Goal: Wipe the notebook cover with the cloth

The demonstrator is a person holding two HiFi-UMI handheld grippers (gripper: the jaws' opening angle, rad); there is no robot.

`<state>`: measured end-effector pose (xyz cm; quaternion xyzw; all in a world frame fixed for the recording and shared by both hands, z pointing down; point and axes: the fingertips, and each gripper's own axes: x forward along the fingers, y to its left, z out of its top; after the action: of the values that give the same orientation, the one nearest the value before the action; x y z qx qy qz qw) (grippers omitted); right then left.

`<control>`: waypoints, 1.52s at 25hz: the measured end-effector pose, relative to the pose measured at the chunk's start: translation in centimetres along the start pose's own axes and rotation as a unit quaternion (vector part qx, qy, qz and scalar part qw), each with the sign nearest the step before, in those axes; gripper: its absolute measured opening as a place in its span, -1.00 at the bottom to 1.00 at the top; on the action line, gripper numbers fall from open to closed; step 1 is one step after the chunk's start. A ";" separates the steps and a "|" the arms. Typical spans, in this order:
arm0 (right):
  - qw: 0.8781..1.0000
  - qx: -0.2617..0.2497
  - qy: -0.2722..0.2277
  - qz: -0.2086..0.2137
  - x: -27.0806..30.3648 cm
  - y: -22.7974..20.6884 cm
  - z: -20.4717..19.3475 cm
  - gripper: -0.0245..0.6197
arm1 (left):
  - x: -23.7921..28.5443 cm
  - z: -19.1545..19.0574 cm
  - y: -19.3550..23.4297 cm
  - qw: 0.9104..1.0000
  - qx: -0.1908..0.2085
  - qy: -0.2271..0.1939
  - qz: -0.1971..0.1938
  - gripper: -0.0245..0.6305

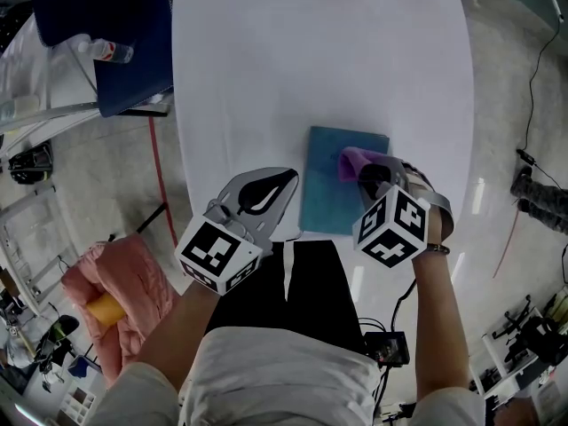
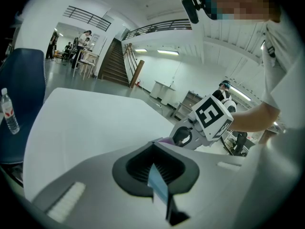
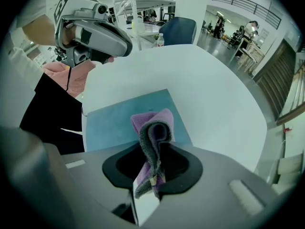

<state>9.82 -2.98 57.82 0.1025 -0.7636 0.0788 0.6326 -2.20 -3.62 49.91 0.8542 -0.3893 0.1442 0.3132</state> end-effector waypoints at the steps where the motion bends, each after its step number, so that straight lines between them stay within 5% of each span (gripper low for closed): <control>1: 1.000 0.001 0.000 0.001 0.0 0.3 -0.1 -0.59 | -0.1 -0.1 -0.1 1.000 0.001 0.000 -0.001 -0.93; 38: 0.999 0.015 0.005 0.038 -0.3 9.0 -2.0 -0.59 | -2.2 -2.4 -3.3 0.999 0.023 0.004 -0.025 -0.93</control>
<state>9.47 6.19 58.03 0.0824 -0.7628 0.1149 0.6310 -1.19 0.80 49.24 0.8702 -0.3628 0.1484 0.2985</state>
